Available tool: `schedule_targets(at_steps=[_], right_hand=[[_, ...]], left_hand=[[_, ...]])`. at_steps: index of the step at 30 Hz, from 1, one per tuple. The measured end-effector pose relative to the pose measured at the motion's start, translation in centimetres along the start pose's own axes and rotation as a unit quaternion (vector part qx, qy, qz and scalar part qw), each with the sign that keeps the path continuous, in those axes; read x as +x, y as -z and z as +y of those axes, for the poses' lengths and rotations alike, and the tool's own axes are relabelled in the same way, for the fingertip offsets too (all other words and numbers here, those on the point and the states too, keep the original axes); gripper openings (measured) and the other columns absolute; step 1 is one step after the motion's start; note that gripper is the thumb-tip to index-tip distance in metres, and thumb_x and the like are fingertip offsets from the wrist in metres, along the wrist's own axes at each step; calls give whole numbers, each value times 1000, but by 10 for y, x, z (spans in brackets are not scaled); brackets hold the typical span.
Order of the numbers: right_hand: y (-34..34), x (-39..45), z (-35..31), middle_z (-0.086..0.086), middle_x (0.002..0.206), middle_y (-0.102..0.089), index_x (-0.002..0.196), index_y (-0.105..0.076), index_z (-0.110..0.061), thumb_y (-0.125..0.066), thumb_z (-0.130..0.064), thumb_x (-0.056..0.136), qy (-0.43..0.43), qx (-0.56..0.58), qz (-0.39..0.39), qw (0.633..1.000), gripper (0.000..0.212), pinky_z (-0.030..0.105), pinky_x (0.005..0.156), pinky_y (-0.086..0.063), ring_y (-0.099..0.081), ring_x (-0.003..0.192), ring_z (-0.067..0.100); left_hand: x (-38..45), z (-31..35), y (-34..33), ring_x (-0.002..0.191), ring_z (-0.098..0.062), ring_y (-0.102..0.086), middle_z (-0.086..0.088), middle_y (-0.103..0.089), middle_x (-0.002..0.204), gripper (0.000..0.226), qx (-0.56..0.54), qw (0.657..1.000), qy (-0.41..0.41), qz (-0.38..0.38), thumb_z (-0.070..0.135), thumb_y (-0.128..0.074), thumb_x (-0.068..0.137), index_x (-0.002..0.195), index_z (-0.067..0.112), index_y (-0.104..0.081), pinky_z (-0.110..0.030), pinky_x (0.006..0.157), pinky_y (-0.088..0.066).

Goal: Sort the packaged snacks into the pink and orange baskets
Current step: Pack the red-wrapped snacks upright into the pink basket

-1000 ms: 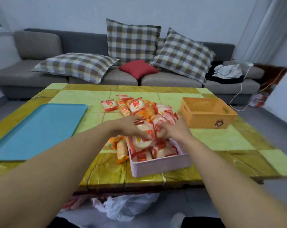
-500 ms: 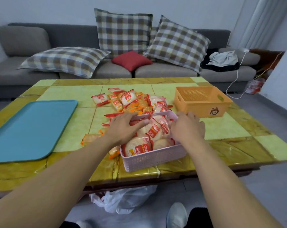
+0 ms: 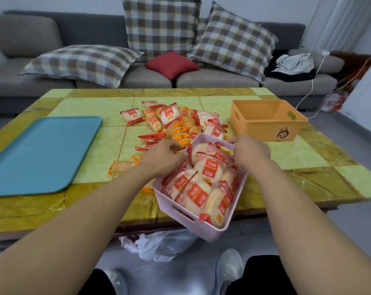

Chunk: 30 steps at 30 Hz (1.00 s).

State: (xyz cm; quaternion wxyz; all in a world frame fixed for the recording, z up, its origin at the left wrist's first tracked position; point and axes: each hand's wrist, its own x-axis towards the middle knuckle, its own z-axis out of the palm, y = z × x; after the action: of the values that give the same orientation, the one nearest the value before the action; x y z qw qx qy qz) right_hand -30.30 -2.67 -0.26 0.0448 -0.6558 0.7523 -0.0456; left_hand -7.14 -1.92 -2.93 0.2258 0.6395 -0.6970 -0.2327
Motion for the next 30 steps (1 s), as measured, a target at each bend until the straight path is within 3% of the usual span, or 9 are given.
schedule_targets(at_steps=[4,8,10,13,17,19,22,27,30], right_hand=[[-10,6,-27,-3,123,-70,127,-66,-44,-59,-10,94,124,-3,26,992,48,29,72,-41,-65,111,25],[-17,14,-52,-4,117,-73,126,-68,-44,-57,-9,96,177,13,67,982,47,33,75,-44,-66,105,24],[-19,18,-62,-3,114,-74,122,-70,-44,-57,-8,95,190,24,76,979,47,34,77,-50,-67,103,25],[-19,25,-72,-2,115,-74,120,-71,-43,-57,-6,94,203,50,67,976,48,38,80,-56,-66,102,26],[-14,32,-89,-8,115,-66,113,-73,-35,-66,-19,95,242,158,60,955,25,40,83,-55,-62,102,16],[-14,32,-101,-10,109,-69,110,-74,-34,-66,-28,96,281,180,0,943,17,40,86,-56,-64,97,12],[-17,29,-114,-7,122,-69,127,-67,-32,-62,-36,98,314,146,-68,936,29,37,91,-52,-63,109,15],[-25,30,-124,3,114,-68,143,-51,-23,-53,-27,102,309,84,-133,938,41,34,74,-52,-66,91,22],[-20,33,-126,9,130,-55,144,-50,-25,-56,-32,99,300,27,-132,944,47,36,83,-49,-60,107,27]], left_hand=[[-4,-10,2,88,-21,-66,-3,-68,111,54,-63,998,12,-18,40,-60,97,145,21,-45,-36,74,-54],[-5,-22,0,51,-13,-57,0,-65,73,51,-69,997,12,32,24,-54,100,149,22,-40,-31,50,-45],[-3,-30,2,44,-11,-55,-4,-69,76,48,-72,996,19,44,23,-53,100,147,27,-43,-29,47,-46],[1,-38,8,57,-14,-59,-4,-74,99,44,-51,995,41,71,25,-51,100,143,34,-46,-30,54,-48],[6,-42,12,62,-20,-62,-3,-73,101,44,-38,993,63,89,24,-49,99,141,38,-47,-33,55,-49],[12,-45,14,72,-23,-65,-3,-73,105,46,-15,993,70,99,25,-48,98,141,38,-46,-34,61,-51],[17,-51,17,89,-29,-68,-1,-72,113,48,-16,991,74,108,27,-48,96,142,38,-47,-38,70,-54],[19,-52,15,94,-28,-66,3,-64,88,42,-5,990,55,132,31,-52,96,138,37,-53,-37,73,-52],[20,-54,15,105,-25,-62,0,-61,124,40,4,990,40,136,27,-54,96,136,28,-54,-43,86,-55]])
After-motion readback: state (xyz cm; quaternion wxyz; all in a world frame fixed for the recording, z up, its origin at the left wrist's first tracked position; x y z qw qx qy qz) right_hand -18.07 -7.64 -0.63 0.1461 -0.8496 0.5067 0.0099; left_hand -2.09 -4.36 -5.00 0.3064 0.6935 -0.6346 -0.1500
